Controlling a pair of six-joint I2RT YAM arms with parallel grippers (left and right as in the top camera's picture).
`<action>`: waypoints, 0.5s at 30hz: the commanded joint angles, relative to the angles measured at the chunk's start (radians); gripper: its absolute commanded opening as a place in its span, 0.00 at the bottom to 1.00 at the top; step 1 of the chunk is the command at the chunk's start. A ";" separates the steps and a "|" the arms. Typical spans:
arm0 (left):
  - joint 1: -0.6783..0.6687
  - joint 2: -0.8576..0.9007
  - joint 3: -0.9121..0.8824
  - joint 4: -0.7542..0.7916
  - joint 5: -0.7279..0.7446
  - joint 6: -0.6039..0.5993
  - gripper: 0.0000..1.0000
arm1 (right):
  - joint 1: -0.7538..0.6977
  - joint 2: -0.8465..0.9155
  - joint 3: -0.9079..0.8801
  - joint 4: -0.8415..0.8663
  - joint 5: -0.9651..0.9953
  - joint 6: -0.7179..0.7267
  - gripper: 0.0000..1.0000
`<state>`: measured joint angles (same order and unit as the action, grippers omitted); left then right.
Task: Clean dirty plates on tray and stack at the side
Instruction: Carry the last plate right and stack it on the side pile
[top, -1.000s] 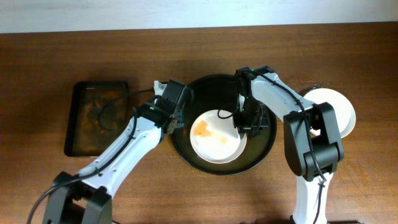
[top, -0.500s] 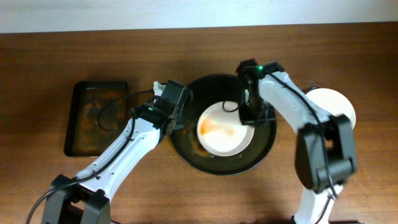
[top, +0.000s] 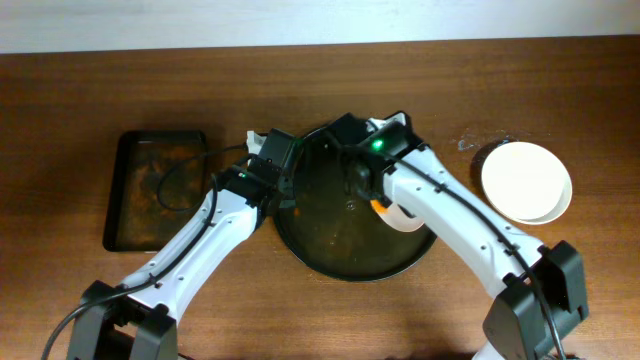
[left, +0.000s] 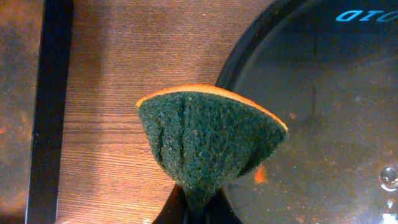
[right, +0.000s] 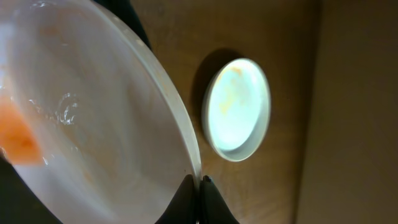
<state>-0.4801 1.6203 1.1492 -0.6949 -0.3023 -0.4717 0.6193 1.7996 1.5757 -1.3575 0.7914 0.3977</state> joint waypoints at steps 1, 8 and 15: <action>0.002 -0.025 0.006 0.002 0.003 -0.009 0.00 | 0.042 -0.026 0.012 -0.001 0.162 0.031 0.04; 0.002 -0.025 0.006 0.002 0.003 -0.009 0.00 | 0.041 -0.026 0.012 -0.043 0.209 0.113 0.04; 0.002 -0.025 0.006 0.002 0.003 -0.009 0.00 | -0.040 -0.026 0.012 -0.049 0.114 0.138 0.04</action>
<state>-0.4801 1.6203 1.1492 -0.6949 -0.3023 -0.4717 0.6178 1.7996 1.5757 -1.4033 0.9398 0.4961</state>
